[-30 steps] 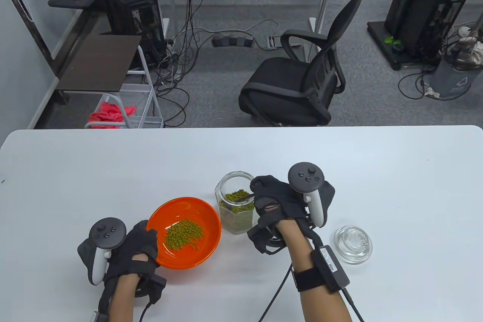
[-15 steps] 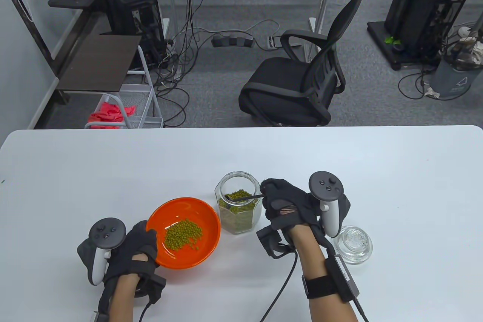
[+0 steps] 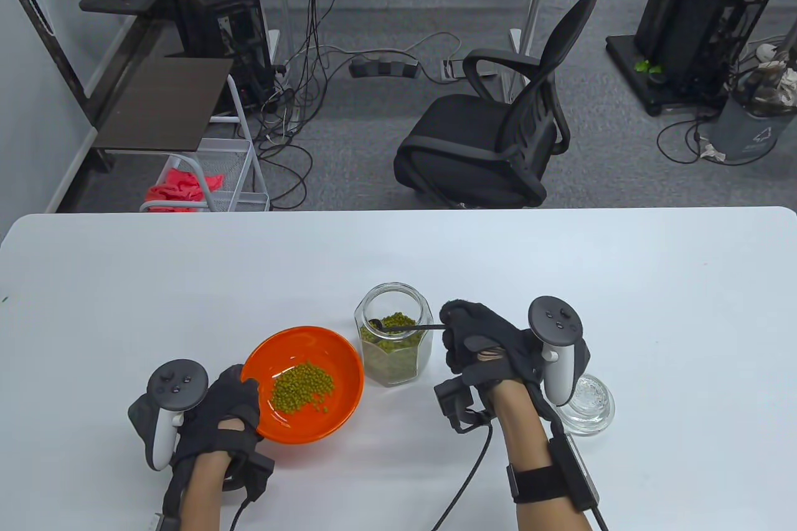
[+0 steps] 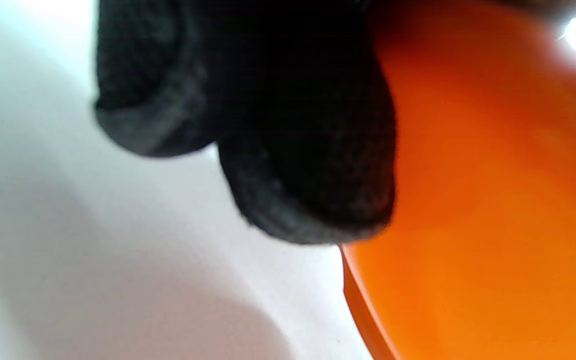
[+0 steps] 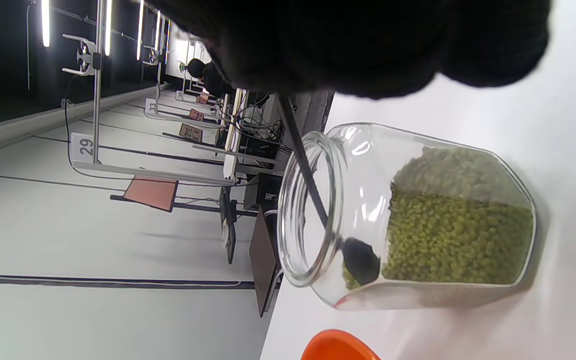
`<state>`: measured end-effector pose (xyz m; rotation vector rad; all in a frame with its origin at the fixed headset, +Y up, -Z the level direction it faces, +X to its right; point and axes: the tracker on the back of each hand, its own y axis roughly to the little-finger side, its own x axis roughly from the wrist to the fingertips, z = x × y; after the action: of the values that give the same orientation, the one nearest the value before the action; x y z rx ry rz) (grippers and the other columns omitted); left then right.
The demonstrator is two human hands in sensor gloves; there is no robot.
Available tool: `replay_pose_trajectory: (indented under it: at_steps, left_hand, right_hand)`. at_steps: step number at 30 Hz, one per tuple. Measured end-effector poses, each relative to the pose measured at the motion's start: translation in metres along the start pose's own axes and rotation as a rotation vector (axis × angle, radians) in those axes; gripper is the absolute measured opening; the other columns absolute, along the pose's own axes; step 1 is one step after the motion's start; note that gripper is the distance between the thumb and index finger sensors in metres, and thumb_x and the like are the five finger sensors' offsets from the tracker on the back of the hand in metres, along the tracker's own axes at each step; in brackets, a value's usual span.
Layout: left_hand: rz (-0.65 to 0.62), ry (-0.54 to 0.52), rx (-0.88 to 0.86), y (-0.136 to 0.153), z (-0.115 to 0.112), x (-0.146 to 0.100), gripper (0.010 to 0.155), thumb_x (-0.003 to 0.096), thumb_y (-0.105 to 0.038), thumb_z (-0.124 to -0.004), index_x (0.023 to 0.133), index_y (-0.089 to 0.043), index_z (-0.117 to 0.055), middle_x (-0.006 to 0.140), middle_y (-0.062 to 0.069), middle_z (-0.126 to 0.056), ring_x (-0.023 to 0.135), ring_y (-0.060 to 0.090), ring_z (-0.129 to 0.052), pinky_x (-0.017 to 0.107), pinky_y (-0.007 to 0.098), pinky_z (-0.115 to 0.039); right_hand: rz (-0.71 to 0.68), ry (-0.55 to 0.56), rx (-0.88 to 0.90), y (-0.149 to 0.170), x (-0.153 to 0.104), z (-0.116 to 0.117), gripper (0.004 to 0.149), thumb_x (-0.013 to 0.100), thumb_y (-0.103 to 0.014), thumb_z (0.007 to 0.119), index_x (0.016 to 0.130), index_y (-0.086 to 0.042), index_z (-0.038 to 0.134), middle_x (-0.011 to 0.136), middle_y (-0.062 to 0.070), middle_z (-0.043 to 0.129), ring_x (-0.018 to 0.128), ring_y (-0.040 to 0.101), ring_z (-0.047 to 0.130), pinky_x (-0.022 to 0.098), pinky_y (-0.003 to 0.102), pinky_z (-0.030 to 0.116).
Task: Portion mung beans with measuring scoop (Bowl in hand)
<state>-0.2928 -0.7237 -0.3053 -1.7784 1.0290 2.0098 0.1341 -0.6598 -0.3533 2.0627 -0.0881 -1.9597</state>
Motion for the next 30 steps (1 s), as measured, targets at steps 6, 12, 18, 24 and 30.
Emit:
replay_pose_trajectory:
  at_steps: [6,12,18,24,30]
  left_hand:
    - [-0.001,0.006,-0.002,0.0,-0.001,0.0,0.057,0.0523,-0.041,-0.072,0.1,-0.01,-0.065,0.074,0.002,-0.093,0.018,0.006,-0.111,0.014,0.019,-0.096]
    - [0.0,0.023,-0.01,-0.001,-0.003,-0.001,0.057,0.0523,-0.041,-0.072,0.1,-0.01,-0.065,0.074,0.002,-0.093,0.018,0.006,-0.111,0.014,0.019,-0.096]
    - [-0.004,0.024,-0.009,-0.003,-0.003,-0.001,0.057,0.0523,-0.041,-0.072,0.1,-0.01,-0.065,0.074,0.002,-0.093,0.018,0.006,-0.111,0.014,0.019,-0.096]
    - [-0.001,0.022,-0.008,-0.002,-0.003,-0.001,0.057,0.0523,-0.041,-0.072,0.1,-0.01,-0.065,0.074,0.002,-0.093,0.018,0.006,-0.111,0.014,0.019,-0.096]
    - [0.005,0.022,-0.001,-0.002,-0.003,-0.001,0.057,0.0523,-0.041,-0.072,0.1,-0.009,-0.065,0.074,0.002,-0.093,0.018,0.006,-0.111,0.014,0.019,-0.096]
  right_hand:
    - [0.0,0.008,0.064,0.007,-0.006,-0.006,0.041,0.047,-0.026,0.072,0.082,-0.008,0.079,0.051,0.018,0.091,0.028,0.023,0.094,0.037,0.055,0.08]
    - [0.008,0.006,0.106,0.016,-0.009,-0.012,0.04,0.047,-0.026,0.072,0.082,-0.008,0.079,0.051,0.018,0.091,0.028,0.023,0.094,0.037,0.056,0.08]
    - [0.009,0.028,0.157,0.025,-0.012,-0.022,0.041,0.047,-0.026,0.072,0.082,-0.008,0.079,0.051,0.018,0.091,0.028,0.023,0.094,0.037,0.056,0.079]
    - [0.002,0.03,0.227,0.029,-0.016,-0.033,0.041,0.047,-0.026,0.072,0.082,-0.008,0.079,0.051,0.018,0.091,0.028,0.023,0.094,0.037,0.056,0.079]
    - [-0.051,0.03,0.253,0.024,-0.027,-0.034,0.041,0.047,-0.026,0.072,0.082,-0.008,0.079,0.051,0.018,0.091,0.028,0.023,0.094,0.037,0.056,0.079]
